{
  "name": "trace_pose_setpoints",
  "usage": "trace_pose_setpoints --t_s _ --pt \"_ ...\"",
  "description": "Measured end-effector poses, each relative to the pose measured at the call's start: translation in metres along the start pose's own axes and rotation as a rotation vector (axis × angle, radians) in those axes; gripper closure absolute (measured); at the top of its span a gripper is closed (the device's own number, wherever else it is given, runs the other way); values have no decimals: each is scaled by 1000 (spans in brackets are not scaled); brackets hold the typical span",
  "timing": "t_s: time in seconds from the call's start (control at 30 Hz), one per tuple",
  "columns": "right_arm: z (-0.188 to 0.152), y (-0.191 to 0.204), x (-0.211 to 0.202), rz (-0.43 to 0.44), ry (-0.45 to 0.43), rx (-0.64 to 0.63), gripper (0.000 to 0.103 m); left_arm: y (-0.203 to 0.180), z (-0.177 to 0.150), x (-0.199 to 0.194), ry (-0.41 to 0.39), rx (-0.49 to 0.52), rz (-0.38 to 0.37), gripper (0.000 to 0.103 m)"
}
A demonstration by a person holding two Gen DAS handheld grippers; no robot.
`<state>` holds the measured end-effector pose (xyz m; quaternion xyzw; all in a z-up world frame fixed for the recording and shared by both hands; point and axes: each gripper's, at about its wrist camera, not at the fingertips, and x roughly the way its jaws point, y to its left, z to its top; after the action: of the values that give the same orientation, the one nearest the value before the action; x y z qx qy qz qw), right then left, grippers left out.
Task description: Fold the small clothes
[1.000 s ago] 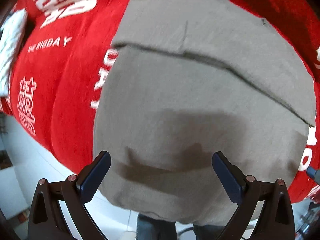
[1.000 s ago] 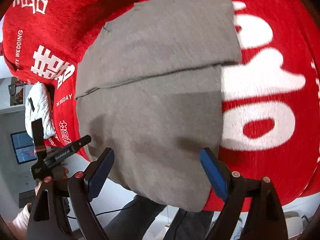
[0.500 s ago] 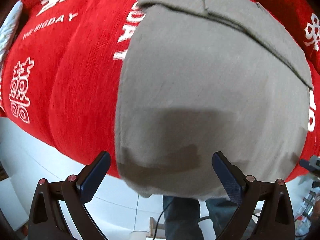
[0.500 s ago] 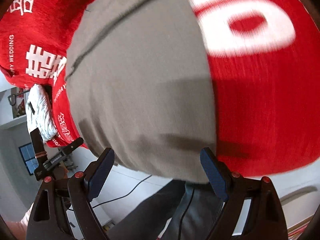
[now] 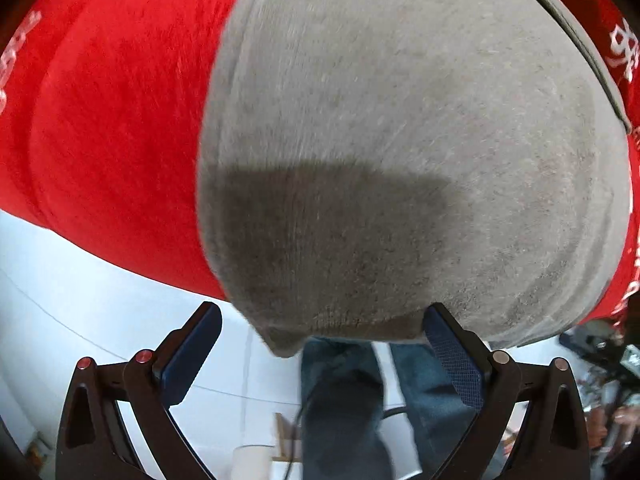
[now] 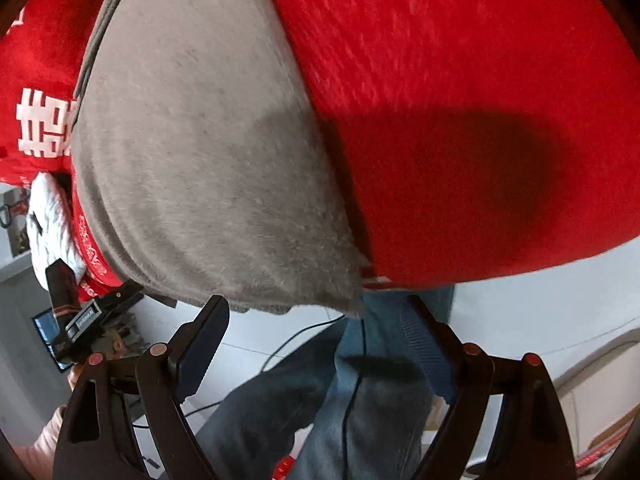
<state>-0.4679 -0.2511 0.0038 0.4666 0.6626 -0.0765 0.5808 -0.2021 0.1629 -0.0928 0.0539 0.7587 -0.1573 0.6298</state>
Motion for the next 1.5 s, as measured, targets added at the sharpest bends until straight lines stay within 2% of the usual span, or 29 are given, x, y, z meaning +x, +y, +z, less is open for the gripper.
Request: trace_pose_setpoints --t_s 0.13,0.17,0.2,0.23,0.27,0.3,0.33,0.37,0.47,0.57,0.67,0.9,1.0,1.07,1.13,1.2,1.23,1.3,1.37,1.4,1.43,1.5 --pt "3 -3 19 62 10 16 16 3 -2 1 -6 -17 -48 2" --pt "1 -4 21 80 15 22 35 5 -3 0 -9 -13 -71 12" --pt "-1 -4 23 102 21 33 44 9 -6 0 -6 -9 -107 21" --pt "-4 -4 23 104 29 45 66 10 -7 -2 5 -8 -145 31" --pt "-6 -5 21 104 34 54 92 9 -6 -4 5 -5 -151 47" --pt "-11 -5 19 119 34 61 92 3 -4 -8 11 9 -175 57" --pt "-15 -4 13 137 24 63 92 3 -4 -11 19 19 -198 83" --pt "-18 -2 8 151 16 60 92 3 -3 -15 28 26 -214 91" --pt "-21 10 -12 218 -3 45 92 1 -5 -34 25 66 -253 91" --pt "-20 26 -32 290 -24 33 92 -7 -5 -65 -12 120 -285 91" --pt "-12 46 -55 362 -56 6 92 -10 3 -93 -60 134 -337 91" --pt "33 100 -114 516 -157 -96 93 -23 54 -159 -189 129 -427 91" --pt "63 122 -133 543 -180 -139 94 -29 84 -185 -259 120 -473 91" --pt "80 133 -141 562 -195 -143 96 -30 107 -200 -298 123 -488 91" --pt "104 139 -154 569 -221 -138 97 -40 129 -207 -329 140 -463 91" --pt "130 144 -159 525 -248 -134 99 -52 150 -210 -354 156 -397 91" --pt "139 149 -156 490 -250 -131 99 -56 161 -210 -364 169 -337 91" --pt "162 155 -150 372 -216 -164 99 -60 171 -206 -369 197 -229 91" --pt "169 162 -140 264 -164 -220 97 -69 175 -194 -341 211 -166 91" --pt "171 168 -131 181 -135 -258 97 -73 175 -189 -325 209 -156 91" --pt "173 165 -126 131 -113 -284 92 -74 177 -183 -301 206 -143 91" --pt "172 169 -110 30 -78 -325 64 -71 172 -174 -271 208 -116 91"
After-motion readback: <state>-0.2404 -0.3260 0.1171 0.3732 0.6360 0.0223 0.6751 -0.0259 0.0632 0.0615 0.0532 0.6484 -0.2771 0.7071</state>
